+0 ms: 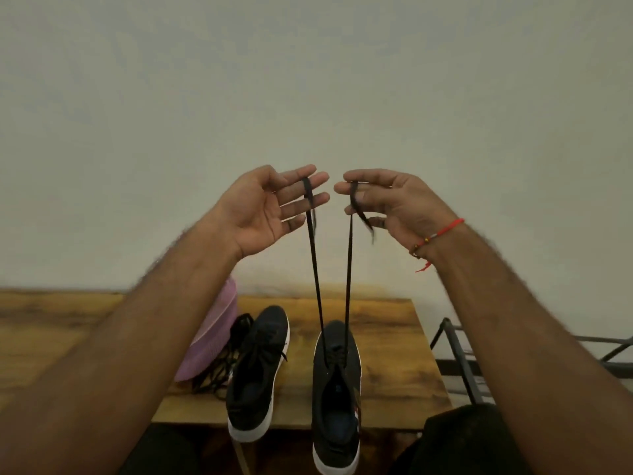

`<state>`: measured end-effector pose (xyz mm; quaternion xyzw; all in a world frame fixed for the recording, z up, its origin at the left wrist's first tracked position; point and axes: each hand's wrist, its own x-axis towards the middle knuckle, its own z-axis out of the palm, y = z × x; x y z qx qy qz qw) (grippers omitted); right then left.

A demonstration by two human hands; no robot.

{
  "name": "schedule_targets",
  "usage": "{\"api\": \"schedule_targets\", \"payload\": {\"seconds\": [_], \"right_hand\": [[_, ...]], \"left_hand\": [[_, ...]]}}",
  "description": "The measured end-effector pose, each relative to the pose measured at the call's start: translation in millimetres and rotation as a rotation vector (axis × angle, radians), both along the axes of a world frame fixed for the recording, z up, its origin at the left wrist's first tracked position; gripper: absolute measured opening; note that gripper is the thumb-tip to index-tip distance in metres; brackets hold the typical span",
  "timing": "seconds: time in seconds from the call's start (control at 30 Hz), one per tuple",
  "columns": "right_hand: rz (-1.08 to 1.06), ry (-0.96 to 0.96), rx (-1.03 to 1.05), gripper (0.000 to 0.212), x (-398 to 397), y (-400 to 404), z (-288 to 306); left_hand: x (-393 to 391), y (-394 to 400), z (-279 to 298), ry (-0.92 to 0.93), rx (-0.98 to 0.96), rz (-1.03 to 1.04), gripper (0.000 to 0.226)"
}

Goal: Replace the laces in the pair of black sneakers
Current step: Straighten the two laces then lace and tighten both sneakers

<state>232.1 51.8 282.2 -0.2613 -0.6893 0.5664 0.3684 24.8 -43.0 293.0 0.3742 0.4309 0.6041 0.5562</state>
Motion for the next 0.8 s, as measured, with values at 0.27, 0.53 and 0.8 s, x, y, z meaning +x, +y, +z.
{"api": "schedule_targets", "payload": {"seconds": [0.27,0.53,0.8], "right_hand": [[-0.252,0.062,0.17,0.02,-8.5,-9.8,44.0],[-0.403,0.186,0.223,0.018,-19.7,-3.2,64.8],[-0.531,0.262,0.42,0.009,-26.0,-1.5,72.4]], "left_hand": [[17.9,-0.9,52.3,0.268,0.099,0.147,0.03],[38.3,2.9,60.9,0.566,0.213,0.487,0.02],[40.3,21.7,66.4,0.684,0.378,0.678,0.013]]}}
